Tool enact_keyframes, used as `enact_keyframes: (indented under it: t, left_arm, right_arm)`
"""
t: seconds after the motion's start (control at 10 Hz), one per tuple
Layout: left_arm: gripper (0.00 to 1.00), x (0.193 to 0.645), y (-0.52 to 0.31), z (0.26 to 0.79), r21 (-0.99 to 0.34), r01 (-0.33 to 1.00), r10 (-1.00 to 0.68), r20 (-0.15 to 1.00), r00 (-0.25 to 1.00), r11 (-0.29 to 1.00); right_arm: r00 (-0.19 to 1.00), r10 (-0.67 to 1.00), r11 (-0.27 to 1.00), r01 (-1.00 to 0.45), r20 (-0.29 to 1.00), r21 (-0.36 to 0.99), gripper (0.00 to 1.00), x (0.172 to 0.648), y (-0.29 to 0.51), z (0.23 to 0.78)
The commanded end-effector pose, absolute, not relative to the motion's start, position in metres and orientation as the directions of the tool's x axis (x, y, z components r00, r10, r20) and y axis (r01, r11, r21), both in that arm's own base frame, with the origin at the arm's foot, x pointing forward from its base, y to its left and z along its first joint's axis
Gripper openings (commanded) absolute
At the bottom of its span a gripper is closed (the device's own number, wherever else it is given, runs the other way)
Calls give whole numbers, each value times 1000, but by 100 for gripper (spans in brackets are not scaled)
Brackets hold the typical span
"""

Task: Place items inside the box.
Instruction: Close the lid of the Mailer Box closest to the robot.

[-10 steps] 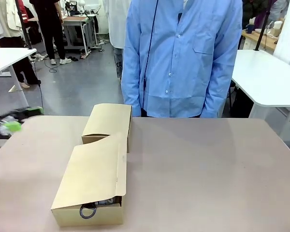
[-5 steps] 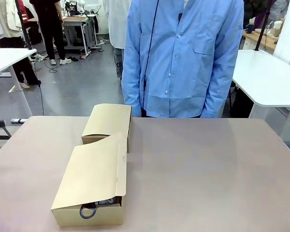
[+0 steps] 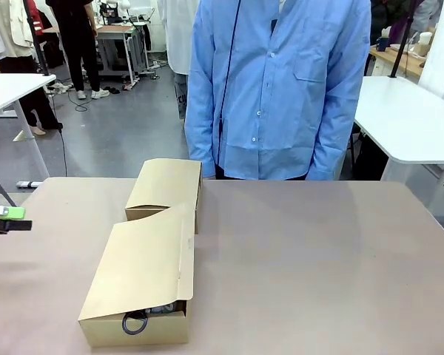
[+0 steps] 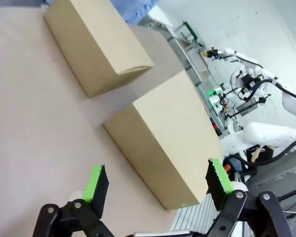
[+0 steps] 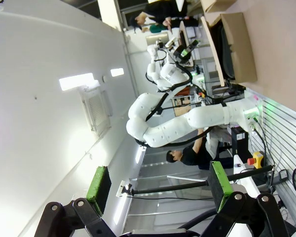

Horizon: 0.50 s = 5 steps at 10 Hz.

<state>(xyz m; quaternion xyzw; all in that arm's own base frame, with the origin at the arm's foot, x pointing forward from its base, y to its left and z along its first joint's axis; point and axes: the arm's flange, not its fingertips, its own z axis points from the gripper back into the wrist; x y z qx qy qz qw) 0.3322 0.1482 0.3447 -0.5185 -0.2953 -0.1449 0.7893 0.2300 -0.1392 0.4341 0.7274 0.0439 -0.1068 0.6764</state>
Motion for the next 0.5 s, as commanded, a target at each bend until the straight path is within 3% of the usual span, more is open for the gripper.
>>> enact_keyframes:
  t: [0.0,0.4]
  left_arm:
    - [100,329,151,351,-708,563,104,657,747,427]
    - [100,329,151,351,-708,563,104,657,747,427]
  right_arm:
    - [970,-83,-100,220,-228,970,100,231,-139,442]
    - [970,-83,-100,220,-228,970,100,231,-139,442]
